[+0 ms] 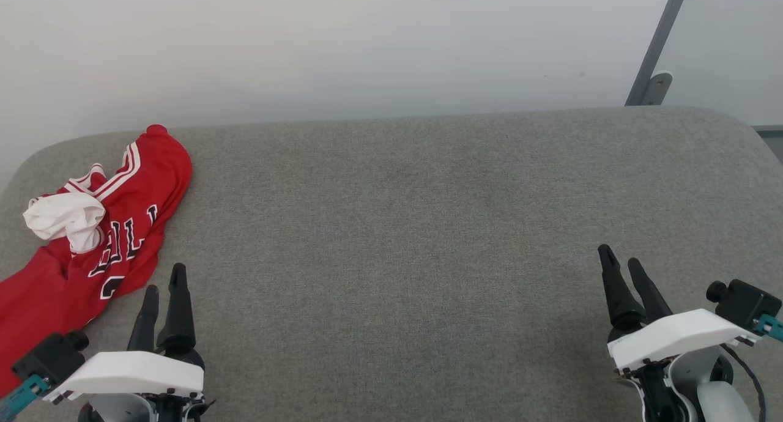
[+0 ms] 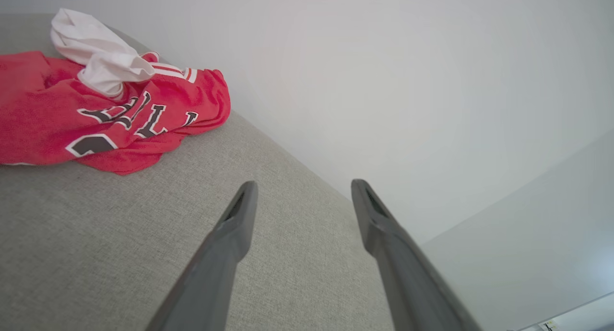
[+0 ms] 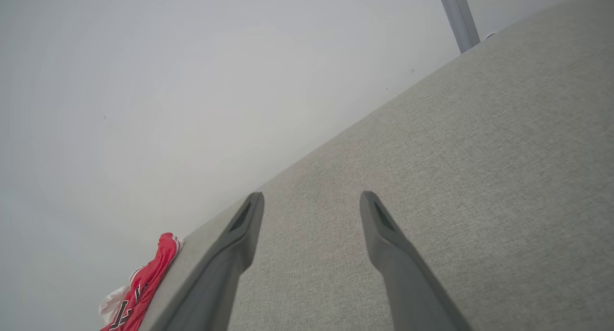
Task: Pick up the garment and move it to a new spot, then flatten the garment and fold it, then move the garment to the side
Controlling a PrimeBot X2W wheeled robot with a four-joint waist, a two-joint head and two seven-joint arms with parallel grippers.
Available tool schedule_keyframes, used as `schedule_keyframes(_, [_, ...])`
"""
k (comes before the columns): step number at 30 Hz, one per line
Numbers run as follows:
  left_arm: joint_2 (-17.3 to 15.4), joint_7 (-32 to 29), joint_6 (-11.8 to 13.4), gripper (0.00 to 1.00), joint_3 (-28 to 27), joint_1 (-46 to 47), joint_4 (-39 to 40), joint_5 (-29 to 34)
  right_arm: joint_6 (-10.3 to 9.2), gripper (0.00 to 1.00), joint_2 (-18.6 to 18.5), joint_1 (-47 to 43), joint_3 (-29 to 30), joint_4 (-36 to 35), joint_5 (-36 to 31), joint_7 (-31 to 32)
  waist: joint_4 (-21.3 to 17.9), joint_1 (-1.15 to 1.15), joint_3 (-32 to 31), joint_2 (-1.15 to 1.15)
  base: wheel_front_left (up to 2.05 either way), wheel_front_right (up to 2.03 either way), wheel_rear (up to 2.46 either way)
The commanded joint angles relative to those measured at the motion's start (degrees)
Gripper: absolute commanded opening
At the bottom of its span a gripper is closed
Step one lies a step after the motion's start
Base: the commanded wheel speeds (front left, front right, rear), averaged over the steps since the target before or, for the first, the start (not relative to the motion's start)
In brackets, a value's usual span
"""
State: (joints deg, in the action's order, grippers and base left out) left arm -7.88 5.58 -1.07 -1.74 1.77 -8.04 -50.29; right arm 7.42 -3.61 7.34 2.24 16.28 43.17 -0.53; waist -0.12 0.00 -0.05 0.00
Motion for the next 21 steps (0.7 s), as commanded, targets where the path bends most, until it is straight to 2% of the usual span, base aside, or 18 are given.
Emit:
schedule_keyframes(1, [-0.64,0.39,-0.27,1.0,-0.01,-0.05,0.95,1.18,0.08,1.0,-0.23,1.27,-0.04,-0.94,-1.16,-0.47,0.01,0.0,0.0,0.0,0.0,0.0,0.0])
schedule_keyframes(21, [-1.33,3.65,-1.03,1.0,0.39,-1.1,2.12,12.51,0.09,1.0,-0.21,1.74,-0.91,-2.1,-13.11,-1.78,-0.01,0.0,-0.11,0.0,0.0,0.0,0.0])
